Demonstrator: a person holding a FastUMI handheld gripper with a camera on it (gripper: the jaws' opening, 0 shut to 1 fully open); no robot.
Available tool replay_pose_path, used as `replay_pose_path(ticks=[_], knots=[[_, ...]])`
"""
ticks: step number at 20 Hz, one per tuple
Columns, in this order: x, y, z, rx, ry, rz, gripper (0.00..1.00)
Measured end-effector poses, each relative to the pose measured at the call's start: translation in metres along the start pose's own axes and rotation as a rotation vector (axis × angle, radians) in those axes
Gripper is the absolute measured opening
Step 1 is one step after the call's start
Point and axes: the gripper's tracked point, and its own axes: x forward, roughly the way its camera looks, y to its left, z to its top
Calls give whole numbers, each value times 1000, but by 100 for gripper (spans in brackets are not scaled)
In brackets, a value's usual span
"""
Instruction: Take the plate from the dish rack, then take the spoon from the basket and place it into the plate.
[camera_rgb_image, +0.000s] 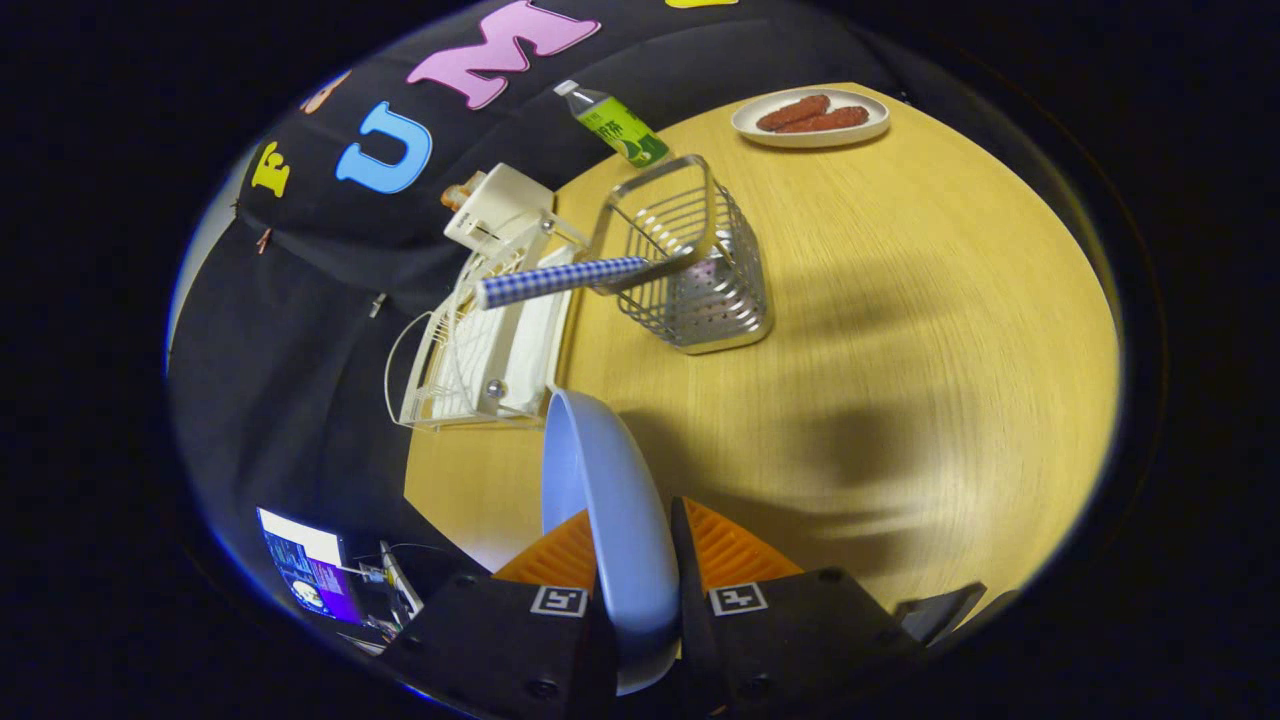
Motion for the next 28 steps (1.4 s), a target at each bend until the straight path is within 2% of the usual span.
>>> replay_pose_path(ticks=[2, 4, 6, 8, 9, 11, 14, 19, 21, 24, 28], knots=[[5, -12, -4, 25, 6, -17, 30], [4, -27, -2, -9, 2, -73, 38], [-10, -34, 9, -55, -44, -123, 54], [-23, -31, 28, -142, -119, -135, 90], [-32, -29, 37, -202, -163, -143, 99], [-48, -18, 56, -312, -252, -143, 99], [-64, 17, 76, -493, -371, -92, 99], [-62, 65, 93, -752, -510, -46, 99], [-51, 75, 102, -817, -540, -48, 99], [-34, 78, 122, -897, -586, -99, 98], [3, 74, 133, -935, -565, -115, 98]])
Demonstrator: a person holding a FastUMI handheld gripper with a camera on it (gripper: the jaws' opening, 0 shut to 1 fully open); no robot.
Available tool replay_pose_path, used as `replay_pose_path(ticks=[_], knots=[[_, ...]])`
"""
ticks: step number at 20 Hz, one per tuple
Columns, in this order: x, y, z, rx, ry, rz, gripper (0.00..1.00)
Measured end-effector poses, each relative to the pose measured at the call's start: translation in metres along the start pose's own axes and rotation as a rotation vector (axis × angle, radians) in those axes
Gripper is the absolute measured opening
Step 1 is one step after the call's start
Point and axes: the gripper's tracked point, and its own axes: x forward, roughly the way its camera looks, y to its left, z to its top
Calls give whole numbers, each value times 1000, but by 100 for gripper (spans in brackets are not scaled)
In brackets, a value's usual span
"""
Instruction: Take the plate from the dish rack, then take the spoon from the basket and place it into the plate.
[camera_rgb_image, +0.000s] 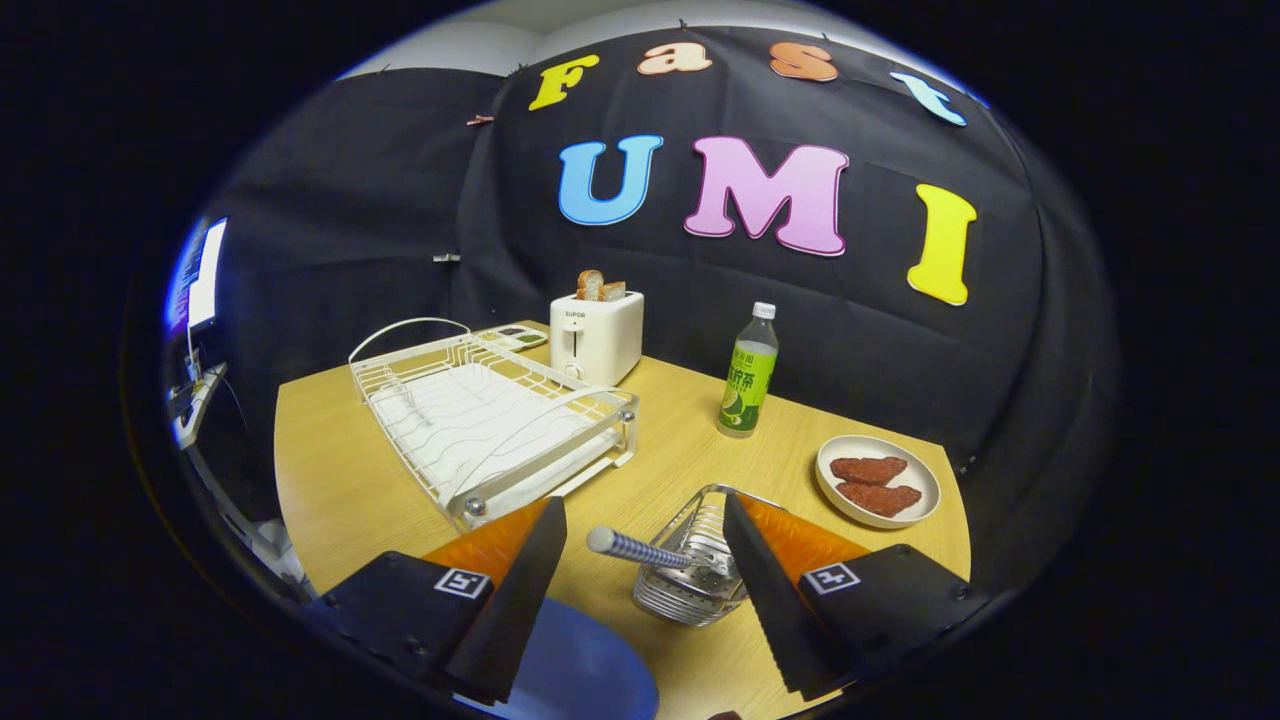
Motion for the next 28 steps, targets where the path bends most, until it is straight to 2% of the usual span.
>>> replay_pose_path(ticks=[2, 3, 4, 7, 8, 9, 11, 14, 16, 19, 21, 25, 28], knots=[[12, -1, -7, -11, 18, -7, 92], [15, 0, -7, -21, 18, -8, 81], [18, -1, -6, -40, 13, -12, 79], [22, 3, -10, -100, 14, -11, 57], [24, 3, -11, -113, 16, -15, 53], [24, 2, -10, -121, 12, -17, 44], [22, 6, -10, -118, 14, -15, 38], [23, 10, -8, -94, 35, 27, 38], [22, 3, 0, -83, 28, 20, 38], [22, -13, 17, -80, -5, -27, 24], [25, -15, 18, -67, 5, -21, 17], [26, -28, 28, -7, 21, -28, 15], [20, -37, 54, 12, -4, -40, 15]])
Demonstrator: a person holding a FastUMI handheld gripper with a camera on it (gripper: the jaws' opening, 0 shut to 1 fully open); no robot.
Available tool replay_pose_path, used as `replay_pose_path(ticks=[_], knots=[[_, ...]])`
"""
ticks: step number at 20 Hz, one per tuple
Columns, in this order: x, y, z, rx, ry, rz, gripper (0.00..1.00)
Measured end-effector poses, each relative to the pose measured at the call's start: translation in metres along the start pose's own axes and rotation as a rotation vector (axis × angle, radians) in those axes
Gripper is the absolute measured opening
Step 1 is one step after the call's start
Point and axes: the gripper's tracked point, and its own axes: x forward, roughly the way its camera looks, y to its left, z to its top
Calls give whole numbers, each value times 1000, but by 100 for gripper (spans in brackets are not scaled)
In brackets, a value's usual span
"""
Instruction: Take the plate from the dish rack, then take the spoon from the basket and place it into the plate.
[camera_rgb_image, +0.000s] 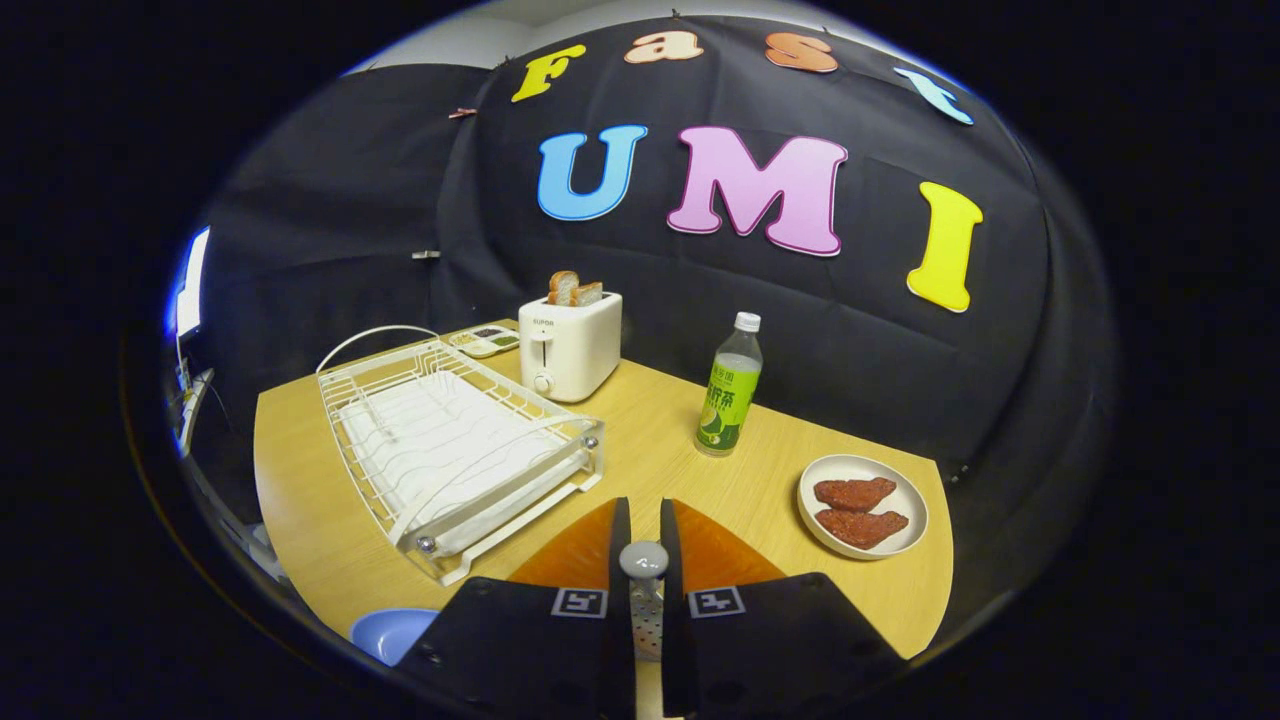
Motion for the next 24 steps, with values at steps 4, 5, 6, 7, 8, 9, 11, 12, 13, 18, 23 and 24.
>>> replay_pose_path(ticks=[4, 5, 6, 7, 8, 9, 11, 12, 13, 18, 23, 24], knots=[[-25, -10, 56, -7, -72, -25, 14], [-32, -12, 70, -10, -93, -35, 14], [-41, -11, 82, -15, -109, -42, 14], [-48, -10, 91, -21, -118, -46, 14], [-57, -7, 99, -25, -123, -51, 14], [-65, -5, 104, -29, -122, -58, 14], [-80, 5, 106, -34, -115, -81, 14], [-87, 12, 103, -39, -106, -96, 14], [-94, 19, 99, -44, -99, -111, 14], [-108, 71, 52, -31, -65, -170, 14], [-94, 86, -30, -36, 43, -285, 14], [-91, 85, -41, -49, 54, -312, 14]])
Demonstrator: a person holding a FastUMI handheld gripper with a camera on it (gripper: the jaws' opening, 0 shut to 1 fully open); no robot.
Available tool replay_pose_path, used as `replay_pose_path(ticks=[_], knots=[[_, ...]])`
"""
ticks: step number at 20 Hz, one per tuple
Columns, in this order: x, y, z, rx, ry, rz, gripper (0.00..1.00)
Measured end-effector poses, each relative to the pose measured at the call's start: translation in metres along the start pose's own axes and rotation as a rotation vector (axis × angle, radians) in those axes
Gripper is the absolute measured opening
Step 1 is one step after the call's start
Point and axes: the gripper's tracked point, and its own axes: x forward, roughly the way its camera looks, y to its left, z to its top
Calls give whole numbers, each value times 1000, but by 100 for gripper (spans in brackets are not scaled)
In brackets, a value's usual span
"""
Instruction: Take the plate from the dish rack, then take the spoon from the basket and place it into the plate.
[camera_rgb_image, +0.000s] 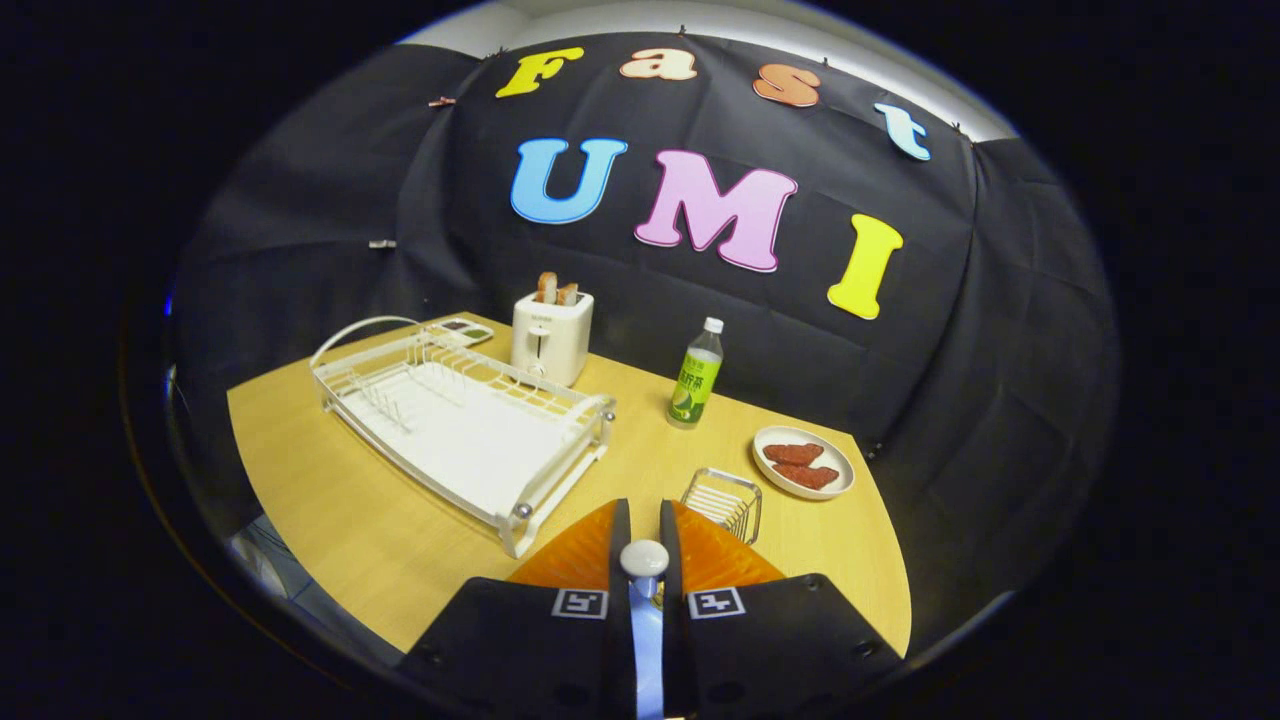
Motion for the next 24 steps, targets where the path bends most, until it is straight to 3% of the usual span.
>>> replay_pose_path(ticks=[3, 8, 11, 14, 16, 17, 24], knots=[[7, 17, -22, -5, 38, -6, 14], [6, 32, -22, -60, 45, 8, 17], [3, 46, -24, -10, 84, 90, 21], [-16, 55, -3, 65, 74, 164, 67], [-33, 55, 18, 81, 31, 183, 92], [-37, 53, 31, 91, 6, 182, 100], [-53, 19, 126, 240, -133, 124, 98]])
